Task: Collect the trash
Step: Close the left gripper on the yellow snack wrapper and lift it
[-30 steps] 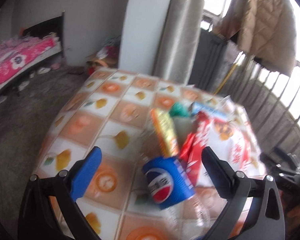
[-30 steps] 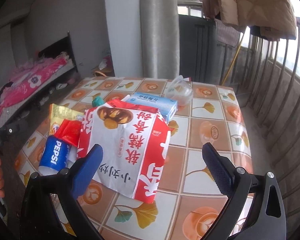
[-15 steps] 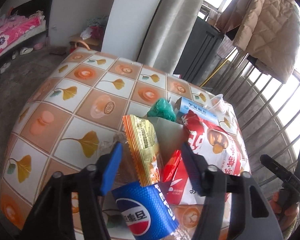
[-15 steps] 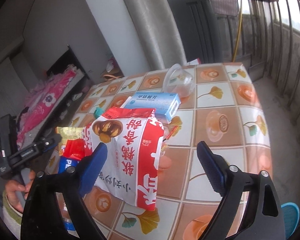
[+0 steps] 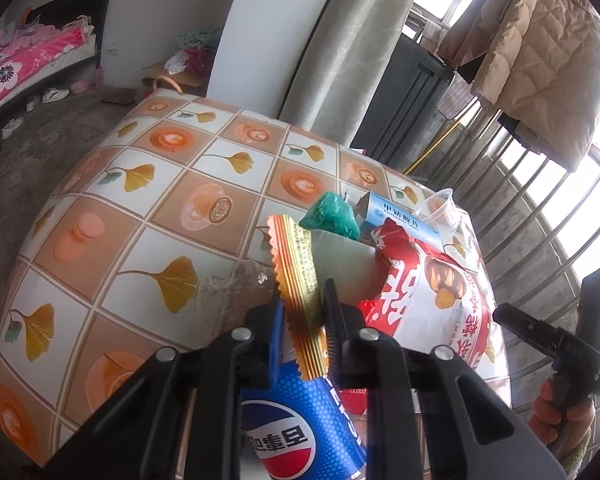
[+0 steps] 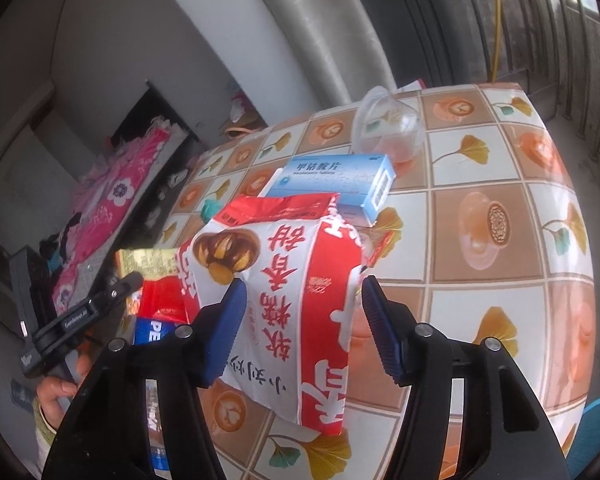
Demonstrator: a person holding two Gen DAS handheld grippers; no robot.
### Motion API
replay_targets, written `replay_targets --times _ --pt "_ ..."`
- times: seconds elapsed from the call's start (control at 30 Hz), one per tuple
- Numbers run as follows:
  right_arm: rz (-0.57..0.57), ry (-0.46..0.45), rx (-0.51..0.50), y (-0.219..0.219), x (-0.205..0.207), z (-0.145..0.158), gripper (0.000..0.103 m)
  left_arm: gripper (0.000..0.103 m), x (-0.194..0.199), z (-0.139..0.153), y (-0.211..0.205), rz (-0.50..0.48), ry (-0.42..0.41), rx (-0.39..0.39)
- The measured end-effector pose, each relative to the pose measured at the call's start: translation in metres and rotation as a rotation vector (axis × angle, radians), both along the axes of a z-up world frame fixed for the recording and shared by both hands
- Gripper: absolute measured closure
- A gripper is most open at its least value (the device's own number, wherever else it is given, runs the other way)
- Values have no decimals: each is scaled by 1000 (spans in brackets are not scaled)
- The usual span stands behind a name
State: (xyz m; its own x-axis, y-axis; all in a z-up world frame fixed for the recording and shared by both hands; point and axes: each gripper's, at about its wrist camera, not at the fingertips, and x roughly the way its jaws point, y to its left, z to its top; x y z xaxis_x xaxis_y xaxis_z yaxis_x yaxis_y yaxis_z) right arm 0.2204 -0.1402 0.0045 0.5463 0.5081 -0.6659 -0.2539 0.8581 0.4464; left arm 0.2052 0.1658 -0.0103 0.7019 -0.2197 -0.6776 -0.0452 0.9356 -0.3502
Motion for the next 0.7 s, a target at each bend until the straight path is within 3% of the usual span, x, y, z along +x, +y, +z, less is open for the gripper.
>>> replay_targets --times 0.17,0.33,0.5,0.7 --pt "-5 111 111 -12 14 -16 50 88 -3 5 1 -5 -39 -19" --pt "19 186 211 -17 22 -29 76 88 -2 8 -2 -16 -62 -22" --pt "13 160 258 -23 19 -24 86 88 -3 9 -4 -17 -76 -28" --pt "69 94 391 -33 14 -13 98 88 -7 18 -4 -11 -118 -25"
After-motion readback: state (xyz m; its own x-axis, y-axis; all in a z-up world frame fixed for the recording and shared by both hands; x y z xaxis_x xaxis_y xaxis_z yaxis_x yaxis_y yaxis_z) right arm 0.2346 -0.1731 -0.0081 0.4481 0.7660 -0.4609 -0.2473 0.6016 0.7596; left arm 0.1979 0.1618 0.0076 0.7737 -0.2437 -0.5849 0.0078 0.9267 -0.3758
